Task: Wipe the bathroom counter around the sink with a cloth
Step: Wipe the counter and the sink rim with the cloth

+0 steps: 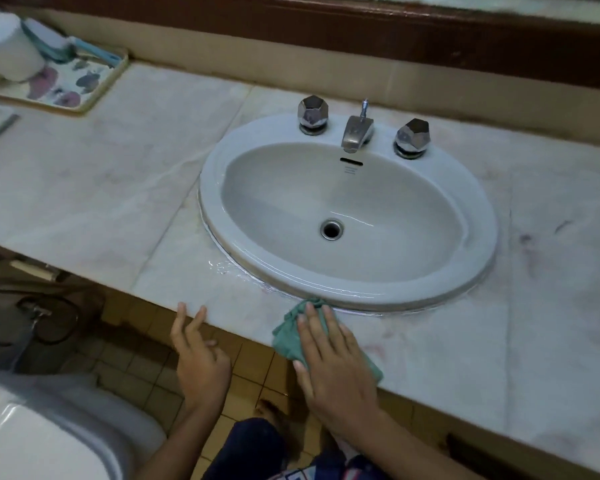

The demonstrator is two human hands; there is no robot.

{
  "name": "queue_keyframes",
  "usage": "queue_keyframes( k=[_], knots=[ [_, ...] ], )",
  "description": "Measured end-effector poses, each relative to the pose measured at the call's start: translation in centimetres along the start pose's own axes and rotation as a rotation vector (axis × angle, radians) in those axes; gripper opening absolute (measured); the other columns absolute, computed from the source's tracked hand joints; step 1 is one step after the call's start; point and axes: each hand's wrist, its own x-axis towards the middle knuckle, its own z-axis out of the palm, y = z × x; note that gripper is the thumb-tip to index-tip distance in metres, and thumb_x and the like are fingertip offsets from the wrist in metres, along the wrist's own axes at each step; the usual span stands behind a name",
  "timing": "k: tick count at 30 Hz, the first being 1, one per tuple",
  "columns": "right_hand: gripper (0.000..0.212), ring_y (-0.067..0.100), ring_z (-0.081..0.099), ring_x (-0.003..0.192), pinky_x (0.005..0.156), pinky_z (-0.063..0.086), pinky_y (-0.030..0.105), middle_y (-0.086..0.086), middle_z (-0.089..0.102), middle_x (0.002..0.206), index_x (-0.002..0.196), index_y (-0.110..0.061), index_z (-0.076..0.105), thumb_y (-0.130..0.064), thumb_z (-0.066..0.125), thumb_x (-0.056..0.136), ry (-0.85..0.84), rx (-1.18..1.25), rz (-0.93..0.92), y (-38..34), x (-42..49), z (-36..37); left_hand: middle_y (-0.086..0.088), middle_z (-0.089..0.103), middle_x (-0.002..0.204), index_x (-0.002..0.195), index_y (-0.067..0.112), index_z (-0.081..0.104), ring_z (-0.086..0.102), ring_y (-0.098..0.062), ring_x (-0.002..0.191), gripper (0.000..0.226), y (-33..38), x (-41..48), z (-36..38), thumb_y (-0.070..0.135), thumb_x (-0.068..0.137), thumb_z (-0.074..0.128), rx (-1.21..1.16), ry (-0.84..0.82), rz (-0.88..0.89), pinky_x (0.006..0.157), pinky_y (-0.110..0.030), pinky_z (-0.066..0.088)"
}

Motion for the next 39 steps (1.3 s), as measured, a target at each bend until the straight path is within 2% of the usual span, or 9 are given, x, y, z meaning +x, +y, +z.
queue_keyframes(
  k=[6,13,18,23,27,30,34,37,39],
  knots=[
    [0.065,0.019,-0.005,0.148,0.115,0.008,0.041,0.002,0.003,0.161,0.153,-0.018,0.011,-0.049,0.026,0.098,-0.060,0.030,-0.123,-6.0,7.5,1.3,-0.001,0.050,0.129,0.113,0.016,0.064,0.046,0.012,0.108,0.051,-0.2,2.6,-3.3,-0.018,0.075,0.059,-0.114,0.098,0.059,0.079,-0.006,0.042],
    [0.060,0.017,-0.019,0.145,0.119,-0.005,0.038,-0.001,-0.012,0.160,0.151,-0.034,-0.006,-0.046,0.020,0.099,-0.064,0.022,-0.148,-13.0,18.4,1.7,-0.002,0.049,0.130,0.116,0.016,0.065,0.038,-0.015,0.118,0.038,-5.7,11.9,-8.9,-0.002,0.082,0.065,-0.121,0.226,-0.063,0.085,-0.012,0.028],
    [0.059,0.018,-0.018,0.146,0.117,-0.010,0.035,0.001,-0.011,0.161,0.152,-0.031,-0.005,-0.044,0.019,0.099,-0.003,0.017,0.070,-19.8,29.2,2.7,-0.003,0.042,0.143,0.117,0.020,0.064,0.034,-0.027,0.128,0.041,-11.2,17.8,-11.7,0.003,0.080,0.067,-0.047,0.088,-0.067,0.091,-0.037,0.038],
    [0.060,0.021,-0.019,0.146,0.119,0.003,0.041,0.002,-0.011,0.161,0.153,-0.029,-0.002,-0.044,0.021,0.099,-0.016,0.038,-0.023,-27.2,30.4,5.3,-0.006,0.045,0.142,0.116,0.016,0.066,0.039,-0.032,0.126,0.040,-13.8,21.2,-14.0,-0.001,0.079,0.068,-0.088,0.069,-0.082,0.092,-0.037,0.036],
    [0.058,0.019,-0.009,0.148,0.116,0.016,0.042,-0.001,-0.003,0.162,0.153,-0.030,0.002,-0.047,0.020,0.100,-0.089,-0.083,-0.240,-24.1,24.5,4.8,-0.005,0.047,0.139,0.114,0.017,0.066,0.040,-0.023,0.124,0.035,-14.0,22.3,-14.9,0.020,0.082,0.054,-0.145,0.049,0.082,0.093,-0.039,0.040],
    [0.059,0.015,-0.008,0.148,0.114,0.015,0.039,-0.005,-0.004,0.161,0.153,-0.030,0.002,-0.046,0.021,0.099,-0.034,-0.105,-0.077,-19.6,22.9,3.1,0.004,0.046,0.138,0.116,0.021,0.066,0.035,-0.007,0.121,0.037,-12.3,22.5,-15.0,0.027,0.084,0.047,-0.213,-0.018,0.187,0.091,-0.036,0.041],
    [0.062,0.015,-0.016,0.146,0.118,0.005,0.038,-0.005,-0.011,0.160,0.153,-0.028,-0.003,-0.045,0.016,0.096,0.036,0.000,0.217,-21.1,26.2,3.2,0.016,0.042,0.136,0.117,0.025,0.064,0.038,-0.007,0.122,0.039,-9.6,22.9,-13.4,0.035,0.086,0.043,-0.217,-0.115,0.247,0.095,-0.036,0.039],
    [0.068,0.016,-0.022,0.144,0.119,-0.003,0.038,-0.003,-0.018,0.159,0.152,-0.026,-0.008,-0.050,0.017,0.094,0.015,0.077,0.218,-22.1,27.8,3.4,0.019,0.041,0.136,0.118,0.025,0.063,0.037,-0.002,0.124,0.040,-7.5,22.7,-12.1,0.037,0.087,0.040,-0.235,-0.122,0.259,0.098,-0.035,0.039],
    [0.067,0.012,-0.019,0.144,0.120,0.000,0.037,-0.005,-0.010,0.160,0.153,-0.027,0.005,-0.049,0.027,0.094,-0.048,0.231,0.154,-21.2,27.6,2.2,0.020,0.042,0.136,0.118,0.028,0.061,0.037,0.002,0.126,0.038,-6.0,21.8,-11.6,0.039,0.089,0.039,-0.286,-0.138,0.236,0.100,-0.029,0.037]
  ],
)
